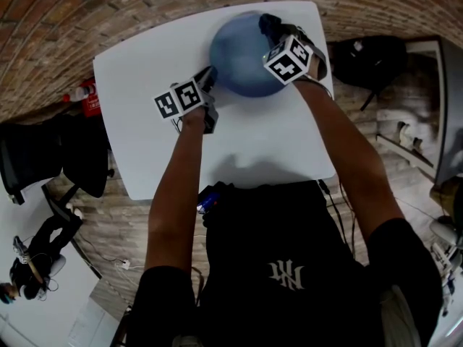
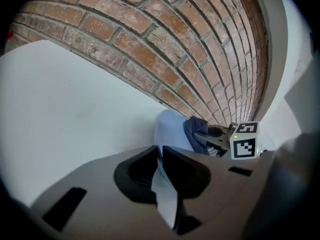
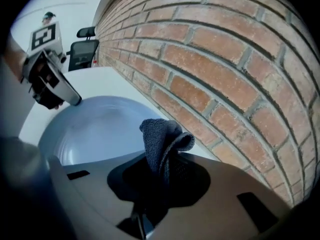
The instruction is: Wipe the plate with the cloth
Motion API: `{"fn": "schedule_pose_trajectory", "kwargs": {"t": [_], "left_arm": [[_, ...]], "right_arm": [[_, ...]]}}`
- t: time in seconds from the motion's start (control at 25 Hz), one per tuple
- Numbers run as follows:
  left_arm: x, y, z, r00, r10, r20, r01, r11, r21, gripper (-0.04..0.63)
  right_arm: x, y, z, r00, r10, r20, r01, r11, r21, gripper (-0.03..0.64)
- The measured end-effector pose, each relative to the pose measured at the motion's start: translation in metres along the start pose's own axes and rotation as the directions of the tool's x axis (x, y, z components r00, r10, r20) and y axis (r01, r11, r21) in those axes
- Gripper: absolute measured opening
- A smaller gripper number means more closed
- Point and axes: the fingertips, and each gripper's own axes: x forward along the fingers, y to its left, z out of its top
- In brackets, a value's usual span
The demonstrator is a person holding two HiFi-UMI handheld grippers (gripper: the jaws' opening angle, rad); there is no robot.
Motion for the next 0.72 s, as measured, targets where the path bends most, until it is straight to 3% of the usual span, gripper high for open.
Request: {"fn": "schedule_pose_trajectory", "kwargs": {"t": [0.16,0.32,0.52,0.72], "left_arm": [[-0.001,-0.001,0.001,1.000,0.003,0.013,-0.003,1.000,-0.009,0.035],[-0.001,0.001,0.001,1.000,0.005,0.007,-0.004,1.000,-0.016,0.035],[-0.002,0.001,0.001,1.000,0.003,0.016,-0.003,0.999,-0.034,0.034],[-0.001,0.001,0.001,1.000,-0.001,0.023,0.002,0.999,-0.041,0.034]], "right_arm": [[-0.019,0.022,0.034,0.980,0.083,0.178,-0.104,0.988,0.111,0.086],[-0.028,0.074,0.067,0.913,0.254,0.320,-0.320,0.931,0.174,0.086],[-0.022,0.129,0.080,0.880,0.353,0.318,-0.415,0.897,0.151,0.086],[-0.010,0.149,0.078,0.889,0.371,0.267,-0.423,0.889,0.176,0.086]]}}
